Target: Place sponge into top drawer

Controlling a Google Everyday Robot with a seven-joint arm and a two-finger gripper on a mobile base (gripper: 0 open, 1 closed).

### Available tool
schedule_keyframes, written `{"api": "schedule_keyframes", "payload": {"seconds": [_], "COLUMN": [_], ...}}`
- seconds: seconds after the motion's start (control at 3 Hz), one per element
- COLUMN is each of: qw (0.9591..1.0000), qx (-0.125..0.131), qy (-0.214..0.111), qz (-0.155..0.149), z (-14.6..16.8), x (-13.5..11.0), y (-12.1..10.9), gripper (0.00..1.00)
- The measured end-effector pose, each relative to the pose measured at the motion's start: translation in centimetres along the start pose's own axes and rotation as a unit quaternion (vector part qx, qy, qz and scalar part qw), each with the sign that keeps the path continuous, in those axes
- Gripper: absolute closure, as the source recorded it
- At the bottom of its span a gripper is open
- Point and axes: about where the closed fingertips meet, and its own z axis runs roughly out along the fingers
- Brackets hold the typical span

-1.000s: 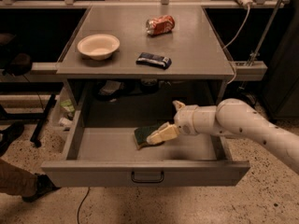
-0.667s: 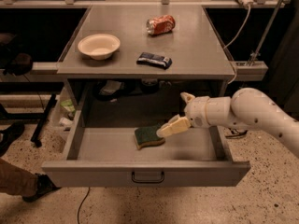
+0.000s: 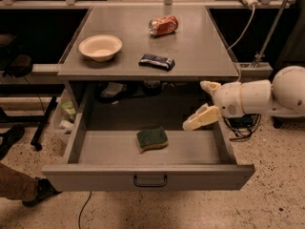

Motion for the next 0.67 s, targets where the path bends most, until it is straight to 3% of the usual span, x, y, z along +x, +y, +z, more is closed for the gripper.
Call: {"api": "schedule_keyframes", "payload": {"seconds": [0.33,0.67], "qw": [0.9996,0.9995], "qx": [-0.019,-0.023], "qy": [-0.016,-0.015], "qz": [-0.012,-0.012], "z": [-2.87,-2.86], "x": [-1.70,-1.64], "y": [1.29,1.50], "gripper": [0.00,0.00]}}
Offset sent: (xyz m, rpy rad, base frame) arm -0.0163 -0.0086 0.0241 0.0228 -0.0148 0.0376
